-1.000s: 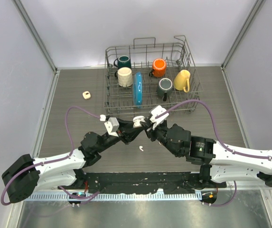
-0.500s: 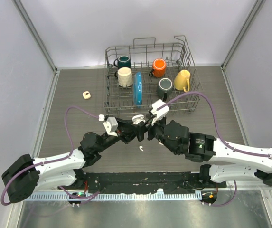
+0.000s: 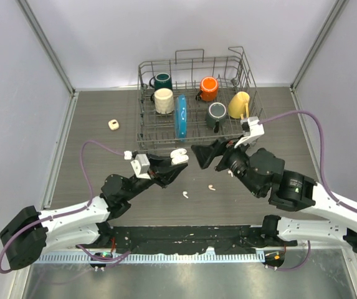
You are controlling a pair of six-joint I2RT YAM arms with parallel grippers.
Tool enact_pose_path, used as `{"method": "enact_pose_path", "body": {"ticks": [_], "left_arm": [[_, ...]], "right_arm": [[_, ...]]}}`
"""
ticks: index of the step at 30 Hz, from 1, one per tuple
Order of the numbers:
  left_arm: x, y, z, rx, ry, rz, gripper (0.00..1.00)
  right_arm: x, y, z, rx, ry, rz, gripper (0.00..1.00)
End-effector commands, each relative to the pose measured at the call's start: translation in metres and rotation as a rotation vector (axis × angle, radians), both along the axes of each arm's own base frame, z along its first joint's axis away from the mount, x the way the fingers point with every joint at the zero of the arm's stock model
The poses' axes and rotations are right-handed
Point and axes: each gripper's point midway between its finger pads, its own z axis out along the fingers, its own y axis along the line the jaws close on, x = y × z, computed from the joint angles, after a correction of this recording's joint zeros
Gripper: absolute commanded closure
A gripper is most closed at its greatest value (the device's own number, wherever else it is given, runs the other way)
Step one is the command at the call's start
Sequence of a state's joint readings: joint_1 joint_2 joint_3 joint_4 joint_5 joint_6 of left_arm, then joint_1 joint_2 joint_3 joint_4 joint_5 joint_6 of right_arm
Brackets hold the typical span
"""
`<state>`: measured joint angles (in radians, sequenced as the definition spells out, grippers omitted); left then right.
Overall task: Insert the wireless bluetooth earbuds into the charging case
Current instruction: Place the earbud in the charging case.
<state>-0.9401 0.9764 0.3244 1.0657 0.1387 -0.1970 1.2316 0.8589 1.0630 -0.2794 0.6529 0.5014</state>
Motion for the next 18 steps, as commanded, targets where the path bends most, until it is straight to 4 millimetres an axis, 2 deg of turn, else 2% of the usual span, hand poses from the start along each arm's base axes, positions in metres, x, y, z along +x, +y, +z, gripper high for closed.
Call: {"method": "enact_pose_path", "body": {"ticks": [1,4,7,8,12,17,18], "left_arm": [[-0.005,0.01,0.034,-0.082,-0.106,0.016,1.0],[-0.011,0.013,0.041,-0.103,-0.141,0.0,1.0],[-0.013,0.014,0.044,-0.108,-0.156,0.0,1.0],[-0.013,0.014,0.045,-0.109,-0.156,0.0,1.0],[-0.013,0.014,0.042,-0.102,-0.153,-0.001,1.0],[-0.011,0.016,0.039,-0.102,-0.146,0.011,1.0],[-0.011,0.016,0.039,-0.102,-0.146,0.012,1.0]], "right_arm": [[0.003,-0.001,-0.008,0.086,0.141,0.034,0.13],[0.007,0.009,-0.027,0.126,0.259,0.123,0.13],[0.006,0.022,-0.038,0.175,0.349,0.232,0.13],[0.003,0.029,-0.05,0.175,0.392,0.28,0.13],[-0.009,0.051,-0.038,0.317,0.418,0.437,0.13],[-0.014,0.053,-0.026,0.411,0.378,0.48,0.13],[-0.011,0.052,-0.03,0.411,0.383,0.464,0.13]]}}
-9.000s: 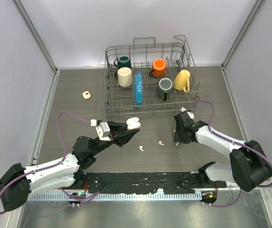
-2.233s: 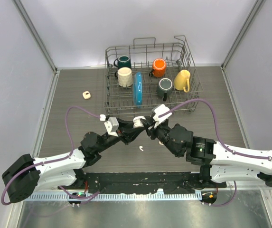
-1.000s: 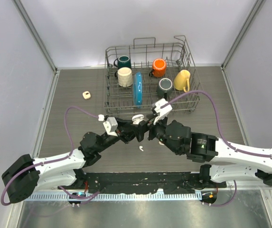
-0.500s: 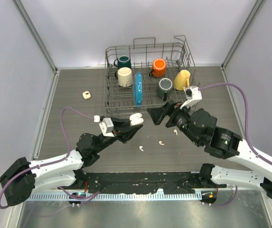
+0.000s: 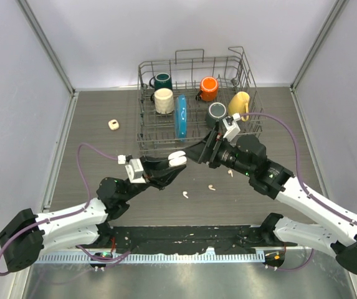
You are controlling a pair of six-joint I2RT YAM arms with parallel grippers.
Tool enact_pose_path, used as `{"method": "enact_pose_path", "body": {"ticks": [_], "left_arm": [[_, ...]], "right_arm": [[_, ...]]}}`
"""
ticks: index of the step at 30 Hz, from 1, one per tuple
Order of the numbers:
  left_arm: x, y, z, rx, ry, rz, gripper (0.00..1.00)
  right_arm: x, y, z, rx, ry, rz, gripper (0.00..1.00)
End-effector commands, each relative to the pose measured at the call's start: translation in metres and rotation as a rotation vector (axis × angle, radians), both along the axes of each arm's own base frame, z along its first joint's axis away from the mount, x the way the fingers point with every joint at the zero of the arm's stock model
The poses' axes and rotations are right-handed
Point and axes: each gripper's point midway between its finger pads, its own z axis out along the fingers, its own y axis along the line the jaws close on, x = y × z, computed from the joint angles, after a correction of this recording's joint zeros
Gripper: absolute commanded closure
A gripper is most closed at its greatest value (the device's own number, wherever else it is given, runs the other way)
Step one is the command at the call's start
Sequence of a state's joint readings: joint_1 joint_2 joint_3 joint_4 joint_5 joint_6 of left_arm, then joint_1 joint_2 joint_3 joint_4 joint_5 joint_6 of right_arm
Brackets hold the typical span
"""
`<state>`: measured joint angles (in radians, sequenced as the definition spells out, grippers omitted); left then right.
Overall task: Insert the wireless bluetooth earbuds into the charging case
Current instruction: Place the earbud in the charging case.
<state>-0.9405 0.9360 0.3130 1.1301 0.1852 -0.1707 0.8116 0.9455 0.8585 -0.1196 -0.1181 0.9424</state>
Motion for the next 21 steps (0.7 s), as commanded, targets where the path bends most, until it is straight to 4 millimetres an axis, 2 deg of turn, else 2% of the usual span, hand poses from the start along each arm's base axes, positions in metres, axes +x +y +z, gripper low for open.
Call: {"method": "enact_pose_path", "body": {"ticks": [1,5,10,13,18,21], "left_arm": [[0.002,0.009,0.017,-0.053,-0.051,0.041,1.0],[0.003,0.01,0.017,-0.052,-0.047,0.044,1.0],[0.003,0.01,0.016,-0.049,-0.044,0.048,1.0],[0.004,0.01,0.014,-0.043,-0.036,0.053,1.0],[0.005,0.009,0.013,-0.042,-0.029,0.052,1.0],[0.006,0.007,0.013,-0.04,-0.024,0.047,1.0]], "right_arm": [[-0.028,0.011,0.045,0.181,-0.062,0.132,0.13],[-0.021,0.004,0.039,0.165,-0.056,0.07,0.13],[-0.016,-0.015,0.054,0.189,-0.115,-0.021,0.13],[-0.02,-0.019,0.064,0.196,-0.151,-0.012,0.13],[-0.032,-0.011,0.075,0.199,-0.187,0.078,0.13],[-0.038,0.001,0.073,0.183,-0.169,0.152,0.13]]}}
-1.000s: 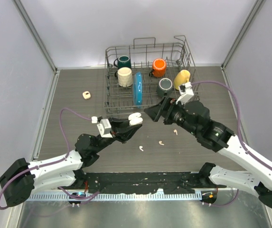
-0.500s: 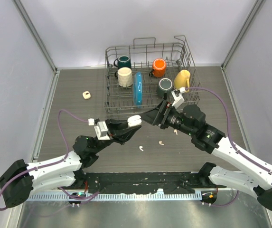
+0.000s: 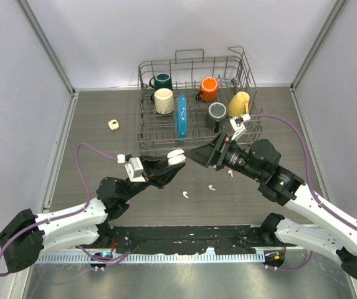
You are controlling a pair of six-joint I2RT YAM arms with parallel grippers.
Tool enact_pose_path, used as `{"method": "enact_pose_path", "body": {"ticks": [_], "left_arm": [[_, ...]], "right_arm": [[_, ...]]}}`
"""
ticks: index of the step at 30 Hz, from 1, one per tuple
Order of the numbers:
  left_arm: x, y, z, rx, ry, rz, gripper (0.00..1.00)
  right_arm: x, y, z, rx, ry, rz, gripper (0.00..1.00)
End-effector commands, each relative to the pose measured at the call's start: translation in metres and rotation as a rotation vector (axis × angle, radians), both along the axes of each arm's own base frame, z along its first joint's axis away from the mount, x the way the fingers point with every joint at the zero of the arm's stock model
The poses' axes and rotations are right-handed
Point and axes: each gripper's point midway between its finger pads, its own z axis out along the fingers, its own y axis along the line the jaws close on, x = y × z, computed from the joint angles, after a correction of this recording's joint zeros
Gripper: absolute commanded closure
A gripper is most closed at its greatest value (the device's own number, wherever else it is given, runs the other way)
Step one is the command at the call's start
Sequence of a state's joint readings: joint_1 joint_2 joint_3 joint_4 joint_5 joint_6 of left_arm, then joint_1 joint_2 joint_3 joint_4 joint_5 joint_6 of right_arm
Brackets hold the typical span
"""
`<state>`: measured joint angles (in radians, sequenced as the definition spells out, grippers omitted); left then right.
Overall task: Insert the wireless bluetooth earbuds into the charging case
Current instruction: Place the earbud in the charging case.
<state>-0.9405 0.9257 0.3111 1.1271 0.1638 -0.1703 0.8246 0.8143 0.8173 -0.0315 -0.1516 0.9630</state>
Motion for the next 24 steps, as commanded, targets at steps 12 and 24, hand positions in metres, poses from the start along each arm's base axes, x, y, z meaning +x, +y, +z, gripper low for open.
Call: {"method": "enact_pose_path", "body": {"ticks": [12,24], "left_arm": [[0.004,0.0,0.014,-0.027,-0.032,0.019,1.0],[0.008,-0.001,0.016,-0.028,-0.04,0.036,1.0]], "right_arm": [[-0.008,0.034,0.007,0.012,0.005,0.173,0.13],[-0.014,0.045,-0.004,-0.003,0.05,0.245,0.29]]}}
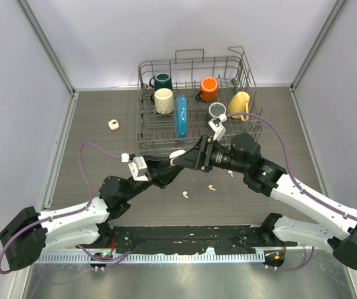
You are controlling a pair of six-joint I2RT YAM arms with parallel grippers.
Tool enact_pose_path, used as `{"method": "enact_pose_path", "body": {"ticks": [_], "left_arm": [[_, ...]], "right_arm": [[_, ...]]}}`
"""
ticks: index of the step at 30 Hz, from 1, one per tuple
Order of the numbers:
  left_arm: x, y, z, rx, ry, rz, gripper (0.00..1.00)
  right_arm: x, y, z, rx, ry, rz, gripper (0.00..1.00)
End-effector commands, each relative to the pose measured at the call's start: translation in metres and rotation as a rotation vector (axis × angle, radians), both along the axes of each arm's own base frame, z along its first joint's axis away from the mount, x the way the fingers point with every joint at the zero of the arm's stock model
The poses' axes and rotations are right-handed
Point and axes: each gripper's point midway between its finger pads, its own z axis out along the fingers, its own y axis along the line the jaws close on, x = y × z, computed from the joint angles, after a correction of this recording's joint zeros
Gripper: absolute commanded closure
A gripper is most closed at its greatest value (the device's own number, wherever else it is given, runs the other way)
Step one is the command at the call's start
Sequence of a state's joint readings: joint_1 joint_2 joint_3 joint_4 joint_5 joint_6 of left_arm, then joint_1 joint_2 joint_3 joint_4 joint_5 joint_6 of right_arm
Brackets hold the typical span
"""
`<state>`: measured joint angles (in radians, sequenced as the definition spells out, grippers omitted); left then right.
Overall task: Insert the wireless bluetooth earbuds into the charging case
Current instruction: Place the earbud in the charging case.
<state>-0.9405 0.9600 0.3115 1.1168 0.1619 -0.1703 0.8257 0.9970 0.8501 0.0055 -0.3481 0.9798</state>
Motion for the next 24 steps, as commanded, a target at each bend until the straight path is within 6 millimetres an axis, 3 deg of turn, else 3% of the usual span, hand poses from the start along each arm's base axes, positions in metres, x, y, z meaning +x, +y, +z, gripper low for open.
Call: {"method": "enact_pose_path", "body": {"ticks": [1,5,11,18,24], "left_arm": [[0.0032,0.0049,0.0297,-0.061,-0.07,0.033,1.0],[0.0015,0.0032,0.0294,-0.054,-0.074,0.021,1.0],[0.0007,0.0011,0.0288,-0.047,-0.079,0.014,1.0],[0.0025,0.0013,0.0278,-0.045,-0.072,0.022,0.92],[0.0034,0.0009,0.0267,-0.047,-0.062,0.022,0.89]], "right_arm": [[-0.0066,0.0044,0.0272,0.066,-0.047,0.045,0.32],[-0.0056,0.0052,0.0265,0.066,-0.045,0.043,0.42],[-0.0055,0.0067,0.0271,0.077,-0.043,0.047,0.46],[-0.007,0.0071,0.0321,0.092,-0.056,0.056,0.64],[-0.0079,0.0074,0.032,0.095,-0.061,0.063,0.71]]}}
